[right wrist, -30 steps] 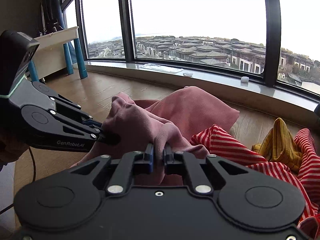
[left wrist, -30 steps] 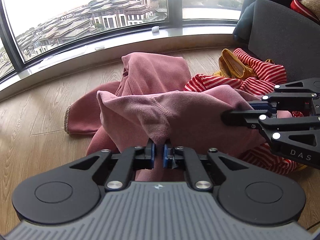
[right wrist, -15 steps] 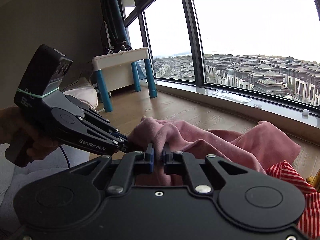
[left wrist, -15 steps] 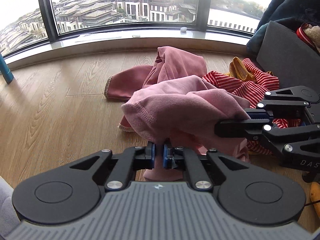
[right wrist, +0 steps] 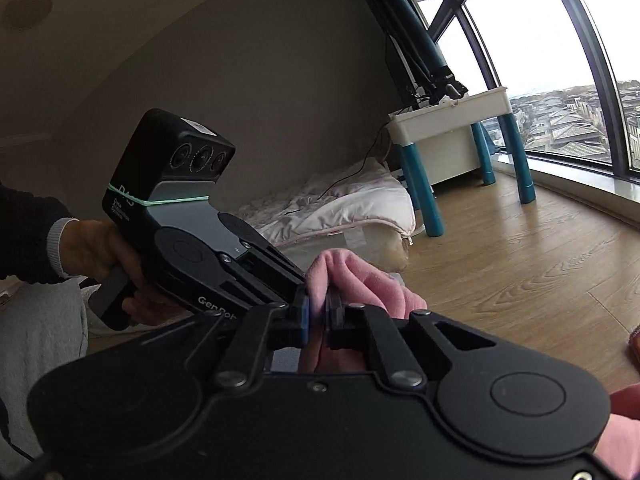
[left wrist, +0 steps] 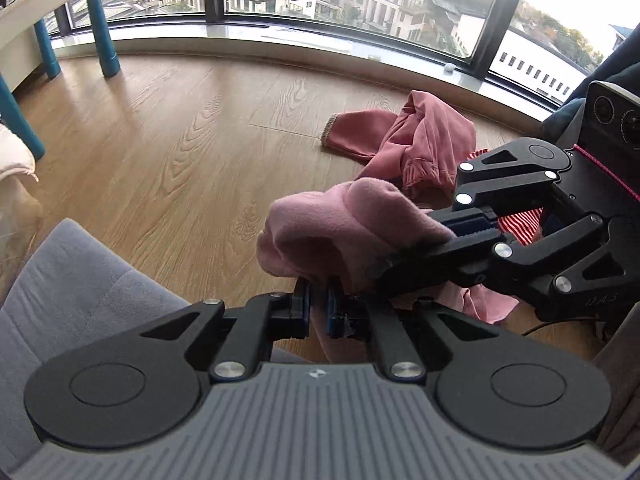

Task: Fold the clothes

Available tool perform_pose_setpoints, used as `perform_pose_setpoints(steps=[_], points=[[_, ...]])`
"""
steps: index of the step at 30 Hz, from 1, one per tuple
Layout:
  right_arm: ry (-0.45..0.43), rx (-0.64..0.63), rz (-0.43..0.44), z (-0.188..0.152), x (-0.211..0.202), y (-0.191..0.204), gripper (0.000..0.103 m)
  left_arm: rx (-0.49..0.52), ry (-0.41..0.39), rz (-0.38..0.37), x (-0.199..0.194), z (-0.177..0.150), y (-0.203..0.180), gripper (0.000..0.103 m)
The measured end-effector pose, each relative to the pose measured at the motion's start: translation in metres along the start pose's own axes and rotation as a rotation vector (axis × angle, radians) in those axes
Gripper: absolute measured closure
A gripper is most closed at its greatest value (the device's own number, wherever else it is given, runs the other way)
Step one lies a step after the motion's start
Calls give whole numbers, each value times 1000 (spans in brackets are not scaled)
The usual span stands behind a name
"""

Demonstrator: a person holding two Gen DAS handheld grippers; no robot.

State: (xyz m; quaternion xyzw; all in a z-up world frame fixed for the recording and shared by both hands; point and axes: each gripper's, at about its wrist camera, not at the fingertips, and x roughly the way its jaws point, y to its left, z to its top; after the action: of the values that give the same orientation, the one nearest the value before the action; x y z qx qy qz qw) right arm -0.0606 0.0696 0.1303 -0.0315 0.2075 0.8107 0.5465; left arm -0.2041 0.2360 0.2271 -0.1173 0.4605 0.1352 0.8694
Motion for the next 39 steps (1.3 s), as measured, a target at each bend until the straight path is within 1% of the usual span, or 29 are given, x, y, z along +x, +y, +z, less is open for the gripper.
perform_pose_setpoints(steps=[3, 4, 5, 6, 7, 9, 11, 13, 14, 15, 16, 17, 18, 19, 20, 21, 23, 25, 26, 27, 29, 31, 32, 33, 35, 39], points=[[51, -62, 157, 35, 42, 18, 95, -71, -1, 114, -57, -17, 31, 94], [77, -98, 228, 52, 64, 30, 95, -85, -24, 169, -78, -25, 39, 94], [102, -129, 282, 66, 81, 39, 95, -95, -37, 206, -96, -33, 45, 94], [142, -168, 345, 82, 104, 55, 98, -106, -50, 243, -113, -41, 52, 94], [187, -204, 384, 93, 124, 72, 98, -137, -52, 312, -133, -56, 60, 94], [293, -282, 458, 109, 169, 105, 98, -192, -45, 376, -153, -81, 76, 94], [419, -329, 505, 108, 212, 133, 98, -289, -31, 414, -164, -116, 95, 94], [584, -334, 550, 87, 256, 158, 97, -377, -34, 422, -170, -151, 111, 94], [644, -329, 557, 76, 276, 166, 97, -426, -26, 422, -169, -171, 119, 94], [688, -324, 571, 62, 291, 172, 93, -455, -11, 420, -167, -184, 124, 94], [718, -305, 592, 51, 301, 173, 92, -486, 16, 412, -161, -202, 126, 94], [729, -272, 613, 40, 305, 171, 90, -506, 33, 403, -155, -211, 128, 94], [726, -233, 637, 31, 305, 167, 79, -526, 49, 395, -149, -220, 129, 94], [702, -196, 645, 29, 301, 162, 71, -536, 32, 385, -145, -229, 128, 94], [678, -159, 653, 28, 297, 157, 58, -542, 11, 383, -144, -233, 130, 94], [643, -144, 631, 28, 288, 150, 55, -544, -16, 379, -142, -236, 132, 93], [633, -190, 524, 27, 280, 135, 51, -552, -48, 358, -132, -240, 136, 93], [636, -252, 405, 24, 276, 124, 50, -532, -26, 324, -120, -237, 141, 93], [658, -284, 345, 16, 276, 117, 49, -517, -23, 315, -119, -235, 141, 93], [685, -309, 310, 6, 275, 111, 49, -498, -27, 313, -119, -232, 137, 93], [762, -348, 261, -18, 272, 103, 49, -471, -31, 310, -120, -228, 130, 93], [853, -419, 232, -48, 271, 100, 50, -447, -31, 307, -123, -229, 119, 93], [873, -468, 232, -60, 267, 101, 52, -442, -27, 310, -123, -230, 115, 93], [873, -508, 250, -68, 261, 105, 54, -438, -20, 313, -122, -232, 111, 93], [872, -587, 286, -84, 249, 112, 54, -431, -3, 319, -119, -234, 105, 93], [872, -539, 377, -97, 235, 132, 54, -398, 34, 322, -102, -233, 103, 93]])
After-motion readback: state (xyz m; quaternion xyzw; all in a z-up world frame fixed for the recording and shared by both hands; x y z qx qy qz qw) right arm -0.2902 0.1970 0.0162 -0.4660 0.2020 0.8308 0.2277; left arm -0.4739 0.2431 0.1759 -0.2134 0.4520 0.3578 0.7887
